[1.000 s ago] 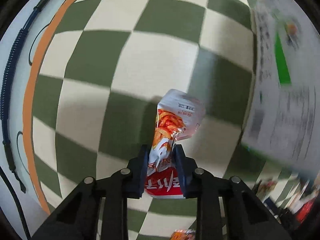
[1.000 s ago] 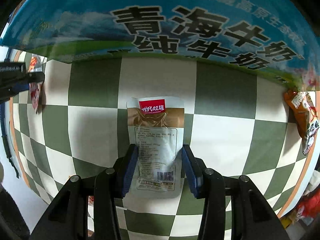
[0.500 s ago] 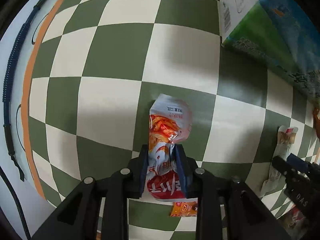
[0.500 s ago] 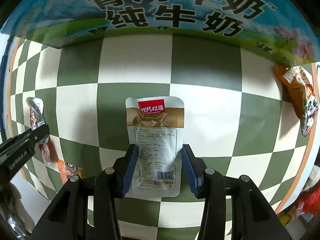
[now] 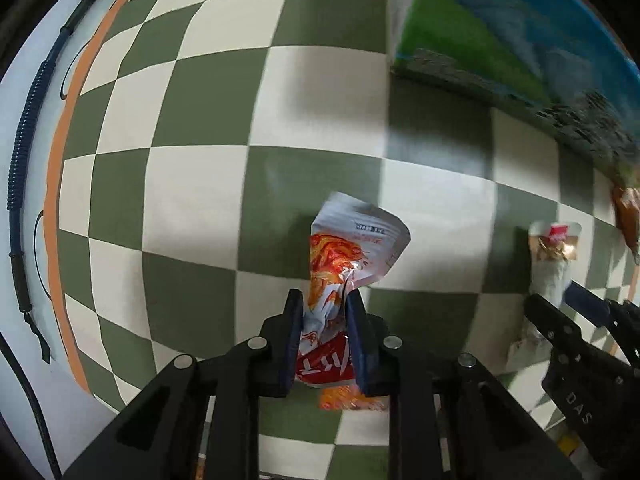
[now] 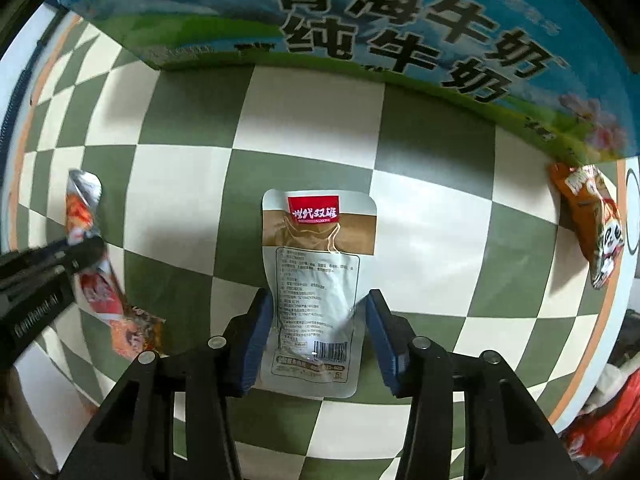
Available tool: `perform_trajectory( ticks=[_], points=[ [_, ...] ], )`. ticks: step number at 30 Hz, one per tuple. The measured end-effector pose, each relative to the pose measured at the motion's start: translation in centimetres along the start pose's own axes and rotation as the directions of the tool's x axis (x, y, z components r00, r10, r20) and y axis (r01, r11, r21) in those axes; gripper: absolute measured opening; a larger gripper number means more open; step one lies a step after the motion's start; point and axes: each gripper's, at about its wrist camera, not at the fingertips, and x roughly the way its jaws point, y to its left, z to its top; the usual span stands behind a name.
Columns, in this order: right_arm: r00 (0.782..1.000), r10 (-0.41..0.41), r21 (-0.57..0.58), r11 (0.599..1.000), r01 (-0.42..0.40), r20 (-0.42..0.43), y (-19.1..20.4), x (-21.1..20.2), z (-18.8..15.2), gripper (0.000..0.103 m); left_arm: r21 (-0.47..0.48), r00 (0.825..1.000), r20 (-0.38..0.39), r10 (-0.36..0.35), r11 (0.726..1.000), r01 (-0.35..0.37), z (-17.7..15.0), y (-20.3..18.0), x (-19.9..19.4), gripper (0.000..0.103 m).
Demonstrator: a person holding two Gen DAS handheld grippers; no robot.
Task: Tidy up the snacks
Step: 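Carry both held packets over the box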
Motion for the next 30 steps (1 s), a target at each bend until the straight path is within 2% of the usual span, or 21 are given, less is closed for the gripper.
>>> perform_trajectory(
  ticks=[7, 13, 14, 16, 18, 22, 26, 30],
  points=[
    [0.996, 0.076, 0.028, 0.997, -0.077, 0.046, -2.4, -3.5, -0.9, 0.050, 0.044, 0.996, 0.054, -0.073, 0.997, 0.070, -0.8, -2.1, -4.7, 0.019],
    [0.979, 0.167, 0.045, 0.984, -0.173, 0.120, -6.1, -8.8, -2.2, 0.050, 0.096, 0.976, 0.142, -0.166, 0.983, 0.154, 0.1, -4.1, -11.4, 0.019],
    [0.974, 0.181, 0.048, 0.981, -0.189, 0.134, -6.8, -9.5, -2.5, 0.050, 0.103, 0.972, 0.154, -0.177, 0.981, 0.162, -0.2, -4.6, -11.6, 0.019],
    [0.965, 0.202, 0.053, 0.975, -0.214, 0.169, -7.7, -11.9, -2.9, 0.050, 0.129, 0.961, 0.181, -0.210, 0.973, 0.189, 1.8, -5.5, -14.6, 0.019],
    [0.953, 0.219, 0.057, 0.970, -0.235, 0.208, -8.2, -13.9, -1.6, 0.050, 0.159, 0.949, 0.207, -0.239, 0.965, 0.208, 3.7, -6.3, -16.7, 0.019],
    [0.927, 0.232, 0.068, 0.963, -0.262, 0.294, -10.9, -18.1, 1.2, 0.050, 0.192, 0.940, 0.238, -0.246, 0.960, 0.202, 8.1, -7.9, -18.9, 0.019],
    [0.918, 0.179, 0.092, 0.970, -0.225, 0.352, -13.3, -19.6, 6.6, 0.050, 0.200, 0.954, 0.211, -0.211, 0.965, 0.169, 14.2, -9.5, -18.6, 0.019],
    [0.927, 0.118, 0.139, 0.974, -0.177, 0.356, -16.7, -19.4, 12.2, 0.050, 0.187, 0.973, 0.176, -0.152, 0.975, 0.118, 20.5, -10.6, -16.9, 0.019]
  ],
)
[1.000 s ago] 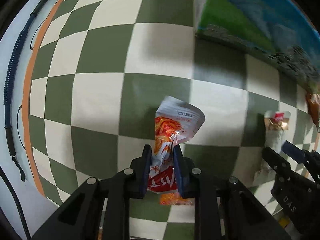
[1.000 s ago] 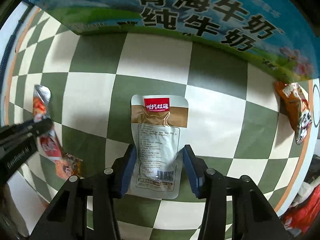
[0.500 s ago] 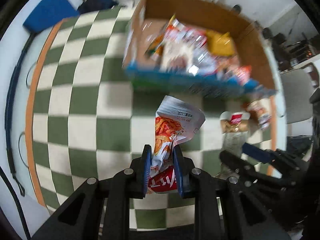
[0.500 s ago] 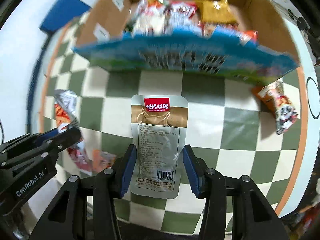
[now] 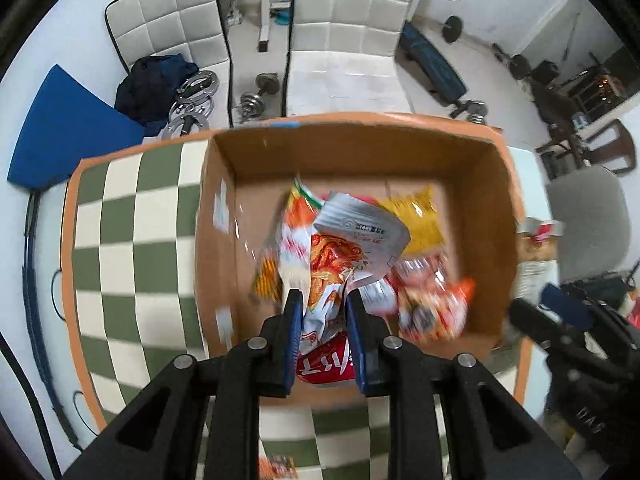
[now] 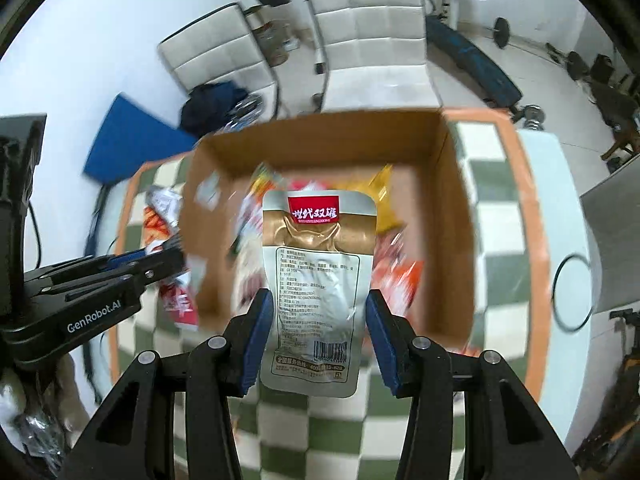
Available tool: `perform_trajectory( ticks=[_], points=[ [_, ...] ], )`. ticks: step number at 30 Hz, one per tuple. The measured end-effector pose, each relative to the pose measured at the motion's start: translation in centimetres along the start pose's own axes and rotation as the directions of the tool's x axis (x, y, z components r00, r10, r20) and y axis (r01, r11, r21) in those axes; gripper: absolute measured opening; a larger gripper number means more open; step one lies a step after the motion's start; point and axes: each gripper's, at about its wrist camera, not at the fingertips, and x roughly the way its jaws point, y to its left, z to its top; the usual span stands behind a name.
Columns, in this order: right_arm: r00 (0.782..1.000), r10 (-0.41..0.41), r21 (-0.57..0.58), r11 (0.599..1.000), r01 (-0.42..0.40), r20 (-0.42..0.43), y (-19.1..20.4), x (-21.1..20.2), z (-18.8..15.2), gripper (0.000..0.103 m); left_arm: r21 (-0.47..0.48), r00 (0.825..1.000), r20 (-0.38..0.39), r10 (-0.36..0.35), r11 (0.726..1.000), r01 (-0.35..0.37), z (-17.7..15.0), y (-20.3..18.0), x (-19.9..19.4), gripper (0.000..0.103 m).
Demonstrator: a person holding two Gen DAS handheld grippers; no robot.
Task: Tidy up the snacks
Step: 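Carry both held packets over the box, then lower both packets into the box and open both grippers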
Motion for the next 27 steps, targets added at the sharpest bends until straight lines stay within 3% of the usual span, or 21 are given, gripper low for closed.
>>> perform_trajectory(
  ticks=[7, 13, 21, 23, 25, 26, 27],
  points=[
    [0.992, -0.115, -0.012, 0.993, 0.114, -0.052, -2.4, 5.9, 6.6, 0.050, -0.010, 0.993, -0.062, 0.104, 0.994, -0.104, 5.0, 1.3, 4.8, 0.019],
    [0.978, -0.185, -0.048, 0.982, 0.181, -0.098, -3.4, 9.7, 9.0, 0.050, -0.006, 0.983, -0.105, 0.152, 0.988, -0.153, 6.7, 1.9, 7.4, 0.019],
    [0.968, -0.215, -0.065, 0.976, 0.208, -0.129, -4.1, 11.9, 10.3, 0.051, 0.000, 0.974, -0.139, 0.178, 0.984, -0.180, 7.4, 2.1, 8.7, 0.021],
    [0.967, -0.214, -0.057, 0.977, 0.208, -0.139, -4.3, 12.2, 10.5, 0.054, 0.001, 0.975, -0.143, 0.172, 0.985, -0.174, 7.6, 2.0, 8.7, 0.024],
    [0.966, -0.203, -0.040, 0.979, 0.199, -0.157, -4.7, 12.4, 10.8, 0.056, -0.009, 0.977, -0.136, 0.165, 0.986, -0.168, 7.7, 2.1, 8.4, 0.039],
    [0.966, -0.201, -0.039, 0.980, 0.197, -0.161, -4.7, 12.5, 10.8, 0.061, -0.014, 0.979, -0.127, 0.160, 0.987, -0.163, 7.8, 2.1, 8.1, 0.044],
    [0.966, -0.201, -0.037, 0.980, 0.198, -0.162, -4.7, 12.5, 10.8, 0.066, -0.016, 0.980, -0.118, 0.160, 0.986, -0.163, 7.9, 2.1, 7.9, 0.056]
  ],
)
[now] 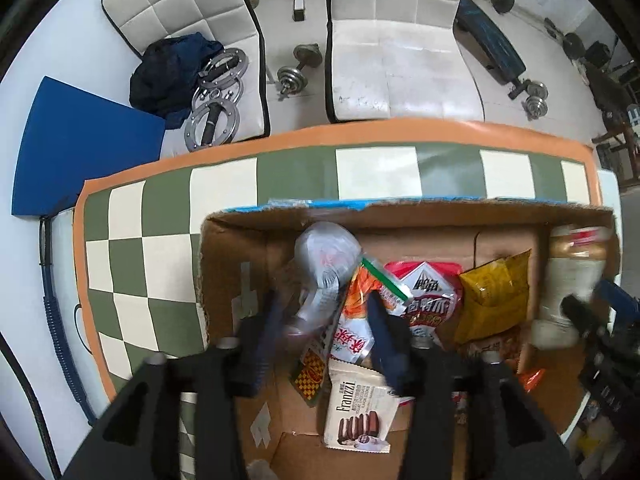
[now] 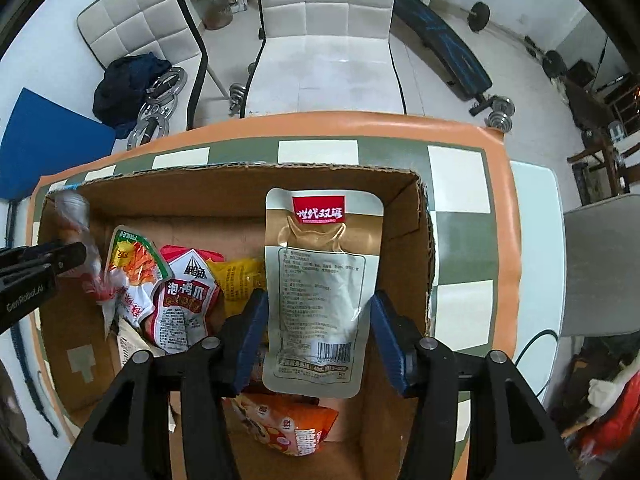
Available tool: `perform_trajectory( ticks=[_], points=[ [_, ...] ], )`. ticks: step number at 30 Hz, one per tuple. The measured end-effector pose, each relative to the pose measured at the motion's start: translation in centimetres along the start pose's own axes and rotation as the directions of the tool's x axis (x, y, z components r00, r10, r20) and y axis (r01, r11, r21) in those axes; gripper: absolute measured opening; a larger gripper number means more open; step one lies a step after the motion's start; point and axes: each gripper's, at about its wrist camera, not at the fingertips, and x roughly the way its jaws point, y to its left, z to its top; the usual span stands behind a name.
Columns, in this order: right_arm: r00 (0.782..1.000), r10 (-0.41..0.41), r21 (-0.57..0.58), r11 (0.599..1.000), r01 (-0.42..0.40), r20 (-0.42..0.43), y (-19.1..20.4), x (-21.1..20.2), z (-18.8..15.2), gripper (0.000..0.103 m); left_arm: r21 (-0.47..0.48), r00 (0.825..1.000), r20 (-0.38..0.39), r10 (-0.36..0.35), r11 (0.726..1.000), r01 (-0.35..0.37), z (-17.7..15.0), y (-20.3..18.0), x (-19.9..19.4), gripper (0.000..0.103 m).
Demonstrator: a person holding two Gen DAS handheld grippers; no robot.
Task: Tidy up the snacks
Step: 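Lower both packets into the box and open both grippers, then move both open grippers toward the last packets beside the box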
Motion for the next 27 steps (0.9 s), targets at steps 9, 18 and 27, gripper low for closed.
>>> perform_trajectory(
  ticks=[9, 18, 27],
  points=[
    [0.999, 0.030, 0.004, 1.000, -0.030, 0.028, 0.2, -2.0, -1.5, 0.088, -0.034, 0.996, 0.073, -0.046, 0.998, 0.049, -1.8, 0.1, -3.2, 0.089],
    [0.995, 0.038, -0.008, 0.999, -0.037, 0.096, 0.9, -5.4, -6.2, 0.095, -0.033, 0.984, 0.155, -0.083, 0.996, 0.089, -8.1, -0.2, -6.6, 0.091],
    [0.983, 0.077, -0.018, 0.997, -0.075, 0.168, 1.9, -9.5, -12.0, 0.097, -0.062, 0.966, 0.240, -0.100, 0.991, 0.118, -14.4, 0.5, -10.4, 0.097]
  ],
)
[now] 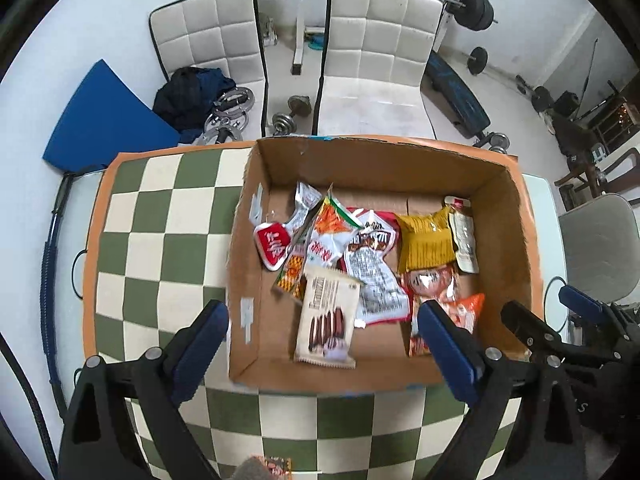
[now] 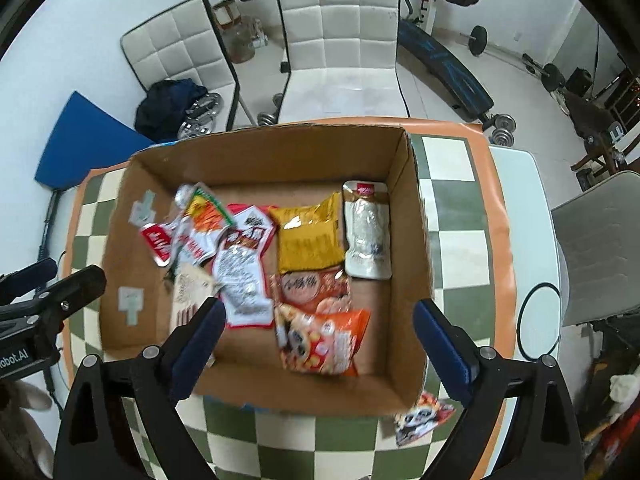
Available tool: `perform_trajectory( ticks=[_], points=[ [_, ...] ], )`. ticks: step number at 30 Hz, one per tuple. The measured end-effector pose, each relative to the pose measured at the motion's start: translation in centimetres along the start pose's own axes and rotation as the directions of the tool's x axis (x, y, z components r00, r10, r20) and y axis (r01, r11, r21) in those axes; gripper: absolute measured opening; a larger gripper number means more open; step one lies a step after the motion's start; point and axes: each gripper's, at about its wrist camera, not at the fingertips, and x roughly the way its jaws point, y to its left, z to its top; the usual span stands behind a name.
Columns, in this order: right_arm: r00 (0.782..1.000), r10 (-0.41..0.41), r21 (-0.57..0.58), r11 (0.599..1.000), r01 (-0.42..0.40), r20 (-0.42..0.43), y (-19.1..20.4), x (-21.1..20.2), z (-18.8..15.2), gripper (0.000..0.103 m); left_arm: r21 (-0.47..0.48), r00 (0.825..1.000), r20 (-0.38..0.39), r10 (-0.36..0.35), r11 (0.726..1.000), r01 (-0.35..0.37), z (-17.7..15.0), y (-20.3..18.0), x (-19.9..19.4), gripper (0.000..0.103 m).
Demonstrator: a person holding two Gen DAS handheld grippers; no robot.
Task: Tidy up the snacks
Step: 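Move both open grippers toward the last packets beside the box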
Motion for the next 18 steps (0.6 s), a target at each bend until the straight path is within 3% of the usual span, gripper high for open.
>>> perform_trajectory(
  ticks=[18],
  points=[
    [0.987, 0.080, 0.009, 0.997, -0.082, 0.143, 0.8, -10.1, -8.0, 0.098, 0.000, 0.990, 0.138, 0.012, 1.000, -0.012, -7.0, -0.1, -7.8, 0.097]
  ],
)
